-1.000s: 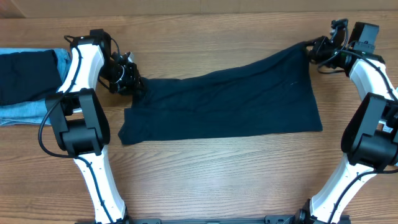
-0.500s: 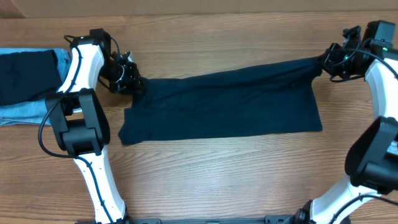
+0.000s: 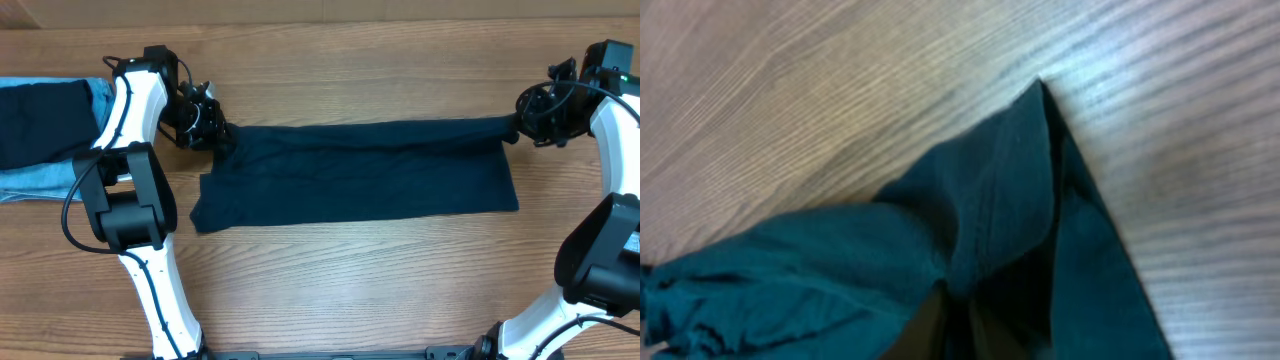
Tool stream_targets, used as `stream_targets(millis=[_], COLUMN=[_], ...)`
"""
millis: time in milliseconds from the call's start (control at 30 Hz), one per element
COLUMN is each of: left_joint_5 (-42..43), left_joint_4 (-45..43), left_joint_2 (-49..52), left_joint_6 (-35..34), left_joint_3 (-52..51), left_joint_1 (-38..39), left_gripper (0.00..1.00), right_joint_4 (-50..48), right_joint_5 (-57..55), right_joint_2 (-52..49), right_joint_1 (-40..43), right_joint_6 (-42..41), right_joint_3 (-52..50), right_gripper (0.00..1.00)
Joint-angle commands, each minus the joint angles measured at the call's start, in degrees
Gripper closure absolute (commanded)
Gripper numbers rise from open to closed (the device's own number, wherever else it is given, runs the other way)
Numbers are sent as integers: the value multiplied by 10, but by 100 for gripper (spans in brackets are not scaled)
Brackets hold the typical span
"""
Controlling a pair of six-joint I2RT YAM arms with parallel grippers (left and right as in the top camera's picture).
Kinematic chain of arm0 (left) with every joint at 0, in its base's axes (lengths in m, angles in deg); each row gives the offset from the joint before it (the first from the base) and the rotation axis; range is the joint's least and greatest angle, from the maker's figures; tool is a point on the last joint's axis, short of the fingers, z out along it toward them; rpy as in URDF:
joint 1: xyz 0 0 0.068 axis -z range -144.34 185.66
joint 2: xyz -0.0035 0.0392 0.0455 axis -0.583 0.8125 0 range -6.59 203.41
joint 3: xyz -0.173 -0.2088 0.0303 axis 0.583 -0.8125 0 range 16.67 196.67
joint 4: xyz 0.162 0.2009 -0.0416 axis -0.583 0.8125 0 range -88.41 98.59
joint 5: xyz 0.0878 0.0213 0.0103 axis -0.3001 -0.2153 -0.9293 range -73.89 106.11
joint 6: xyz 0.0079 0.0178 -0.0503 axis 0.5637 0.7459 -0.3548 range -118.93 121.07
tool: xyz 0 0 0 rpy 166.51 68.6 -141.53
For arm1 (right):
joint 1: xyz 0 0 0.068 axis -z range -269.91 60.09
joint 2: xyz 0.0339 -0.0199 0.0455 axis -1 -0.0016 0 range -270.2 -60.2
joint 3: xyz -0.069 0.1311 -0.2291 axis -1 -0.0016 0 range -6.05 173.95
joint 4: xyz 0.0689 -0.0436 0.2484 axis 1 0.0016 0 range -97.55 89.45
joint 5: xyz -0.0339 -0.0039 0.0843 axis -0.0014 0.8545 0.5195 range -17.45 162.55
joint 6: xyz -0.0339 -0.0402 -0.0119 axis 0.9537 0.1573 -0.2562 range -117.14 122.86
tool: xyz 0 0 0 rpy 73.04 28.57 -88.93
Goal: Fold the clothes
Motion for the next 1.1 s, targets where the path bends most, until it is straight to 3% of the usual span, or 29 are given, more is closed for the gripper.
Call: stream_targets(millis=[0, 200, 333, 533, 667, 967, 1067], left_joint_5=[1, 2, 20, 85, 122, 113, 59], left_joint_4=[0, 0, 0, 3, 7, -16, -20], left_joint_2=[5, 5, 5, 5, 5, 5, 5], left_joint_6=[-8, -8, -3, 76, 113, 138, 145], left_joint_3=[7, 7, 7, 8, 23, 31, 31], left_joint_1=[3, 3, 3, 3, 3, 30, 52], left_gripper=[71, 71, 71, 70, 64, 48, 45], right_joint_4=[23, 54, 27, -50, -38, -38, -43], right_joint_5=[-17, -73, -121, -30, 12, 9, 7], right_joint_2=[6, 6, 6, 6, 6, 6, 6], right_joint_1=[-1, -1, -1, -1, -7, -33, -33], right_joint_6=[4, -13, -28, -28, -28, -26, -26], right_joint_3=[9, 7, 7, 7, 7, 7, 7], right_gripper=[89, 85, 78, 75, 66, 65, 65])
